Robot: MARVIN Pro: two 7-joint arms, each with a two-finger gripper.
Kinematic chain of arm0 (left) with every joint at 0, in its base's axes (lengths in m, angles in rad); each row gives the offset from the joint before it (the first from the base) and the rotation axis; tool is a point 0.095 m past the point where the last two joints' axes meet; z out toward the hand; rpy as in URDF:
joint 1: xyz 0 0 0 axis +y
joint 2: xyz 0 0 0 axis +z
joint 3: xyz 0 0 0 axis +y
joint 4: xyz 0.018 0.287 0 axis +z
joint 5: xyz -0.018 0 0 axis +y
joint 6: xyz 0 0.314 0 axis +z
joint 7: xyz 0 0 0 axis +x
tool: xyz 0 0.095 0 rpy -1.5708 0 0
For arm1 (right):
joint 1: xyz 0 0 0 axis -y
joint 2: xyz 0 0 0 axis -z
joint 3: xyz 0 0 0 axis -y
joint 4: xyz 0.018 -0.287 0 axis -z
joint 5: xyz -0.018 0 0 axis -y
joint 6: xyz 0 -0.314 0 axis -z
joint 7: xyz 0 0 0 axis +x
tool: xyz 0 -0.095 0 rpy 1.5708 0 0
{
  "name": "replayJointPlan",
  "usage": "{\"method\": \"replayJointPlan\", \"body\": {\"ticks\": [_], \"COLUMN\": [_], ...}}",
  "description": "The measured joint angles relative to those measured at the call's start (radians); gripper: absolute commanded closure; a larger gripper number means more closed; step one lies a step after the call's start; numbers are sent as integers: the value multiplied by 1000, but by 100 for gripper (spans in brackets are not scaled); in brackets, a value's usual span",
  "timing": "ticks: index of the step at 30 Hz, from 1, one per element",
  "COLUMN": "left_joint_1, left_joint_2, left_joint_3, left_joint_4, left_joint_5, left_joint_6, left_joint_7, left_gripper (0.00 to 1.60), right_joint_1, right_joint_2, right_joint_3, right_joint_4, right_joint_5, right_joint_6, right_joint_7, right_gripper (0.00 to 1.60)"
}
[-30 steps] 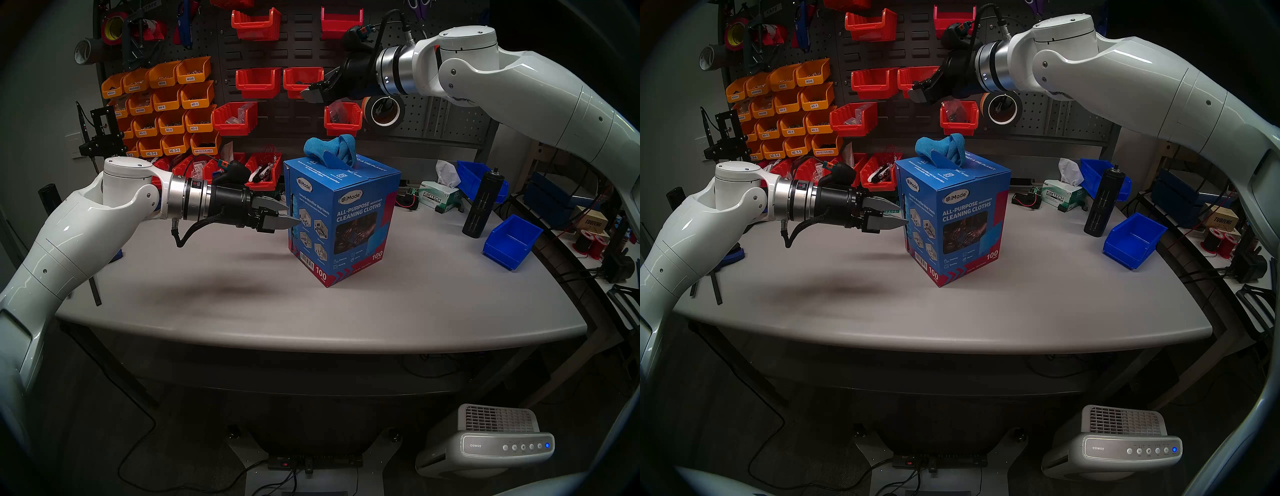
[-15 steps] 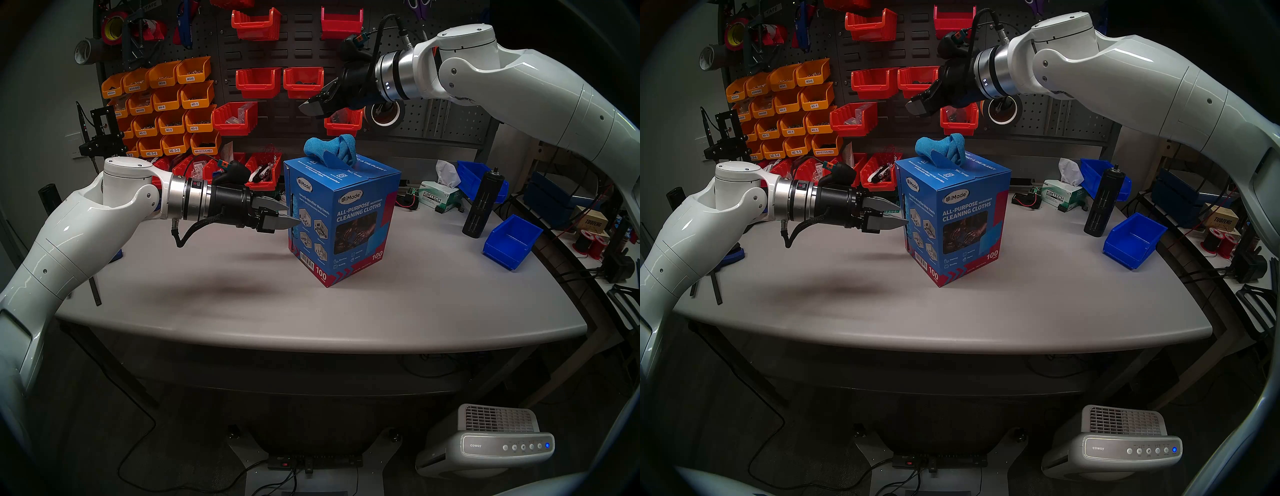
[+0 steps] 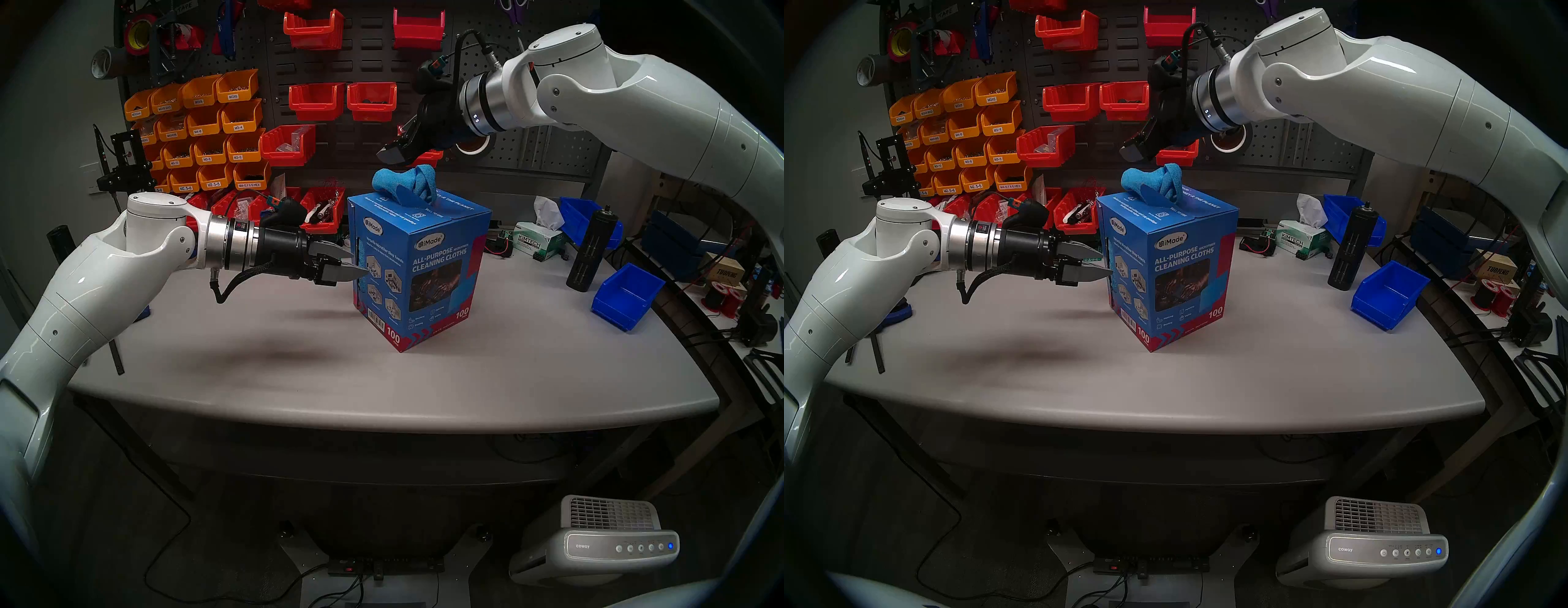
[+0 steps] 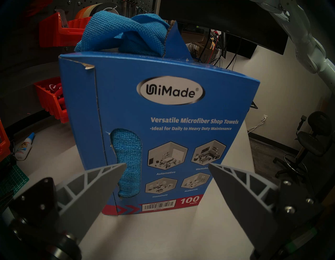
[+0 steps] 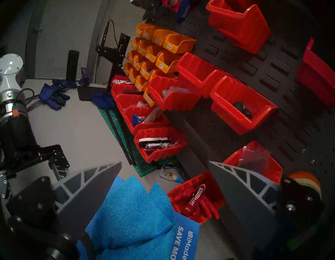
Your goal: Take out a shop towel
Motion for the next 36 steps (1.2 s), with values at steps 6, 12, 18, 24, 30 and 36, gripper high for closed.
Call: {"method": "replayJointPlan", "body": {"ticks": [6, 12, 18, 24, 30, 36], "left_joint_1": [0, 0, 0, 0, 0, 0], "left_joint_2": [0, 0, 0, 0, 0, 0], "left_joint_3": [0, 0, 0, 0, 0, 0], "left_joint_4": [0, 0, 0, 0, 0, 0], "left_joint_5": [0, 0, 0, 0, 0, 0], "left_joint_6": [0, 0, 0, 0, 0, 0], "left_joint_7": [0, 0, 0, 0, 0, 0], "left_gripper": [0, 0, 0, 0, 0, 0], "right_joint_1": [11, 18, 24, 28, 27, 25], "right_joint_2": [5, 9, 10, 13, 21, 25], "right_joint_3": [-12, -13, -13, -9, -3, 5], "right_joint_4": [-15, -21, -27, -51, -88, -116], "right_joint_5": [-27, -40, -44, -29, 10, 45], "right_joint_6": [31, 51, 71, 104, 134, 150], "right_joint_7": [-19, -31, -39, -47, -73, -138], "right_gripper": [0, 0, 0, 0, 0, 0]}}
